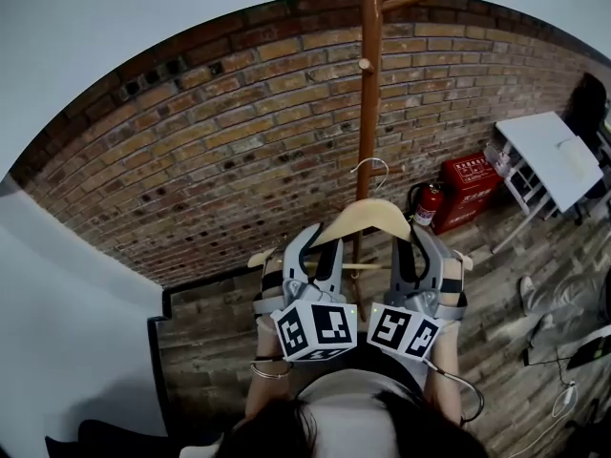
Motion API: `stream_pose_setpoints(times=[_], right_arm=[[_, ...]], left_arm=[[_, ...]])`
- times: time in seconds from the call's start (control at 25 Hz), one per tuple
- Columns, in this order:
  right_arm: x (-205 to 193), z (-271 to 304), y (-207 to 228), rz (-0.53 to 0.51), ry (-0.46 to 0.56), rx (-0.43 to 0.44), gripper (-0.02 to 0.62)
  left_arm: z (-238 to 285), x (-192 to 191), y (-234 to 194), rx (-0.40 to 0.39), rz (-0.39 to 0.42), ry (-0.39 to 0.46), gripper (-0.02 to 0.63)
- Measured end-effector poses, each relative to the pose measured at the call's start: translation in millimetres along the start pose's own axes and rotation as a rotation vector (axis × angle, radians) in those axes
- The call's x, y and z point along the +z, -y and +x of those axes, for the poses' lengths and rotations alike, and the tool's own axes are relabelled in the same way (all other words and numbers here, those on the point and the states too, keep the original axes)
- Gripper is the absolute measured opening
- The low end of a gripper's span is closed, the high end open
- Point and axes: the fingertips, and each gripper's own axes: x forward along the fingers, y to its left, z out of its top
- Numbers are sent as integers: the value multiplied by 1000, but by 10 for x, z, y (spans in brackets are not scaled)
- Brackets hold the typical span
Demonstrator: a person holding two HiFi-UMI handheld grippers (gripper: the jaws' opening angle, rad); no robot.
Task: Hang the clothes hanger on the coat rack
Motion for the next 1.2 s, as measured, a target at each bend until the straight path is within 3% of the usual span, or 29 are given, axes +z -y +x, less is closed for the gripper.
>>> stream_pose_setpoints(times=[0.92,1.2], right_arm=[[130,613,289,15,72,0,115],[187,737,363,21,97,0,115]], left_arm=[[470,201,-384,61,2,1,130],[561,229,-477,76,34,5,130]])
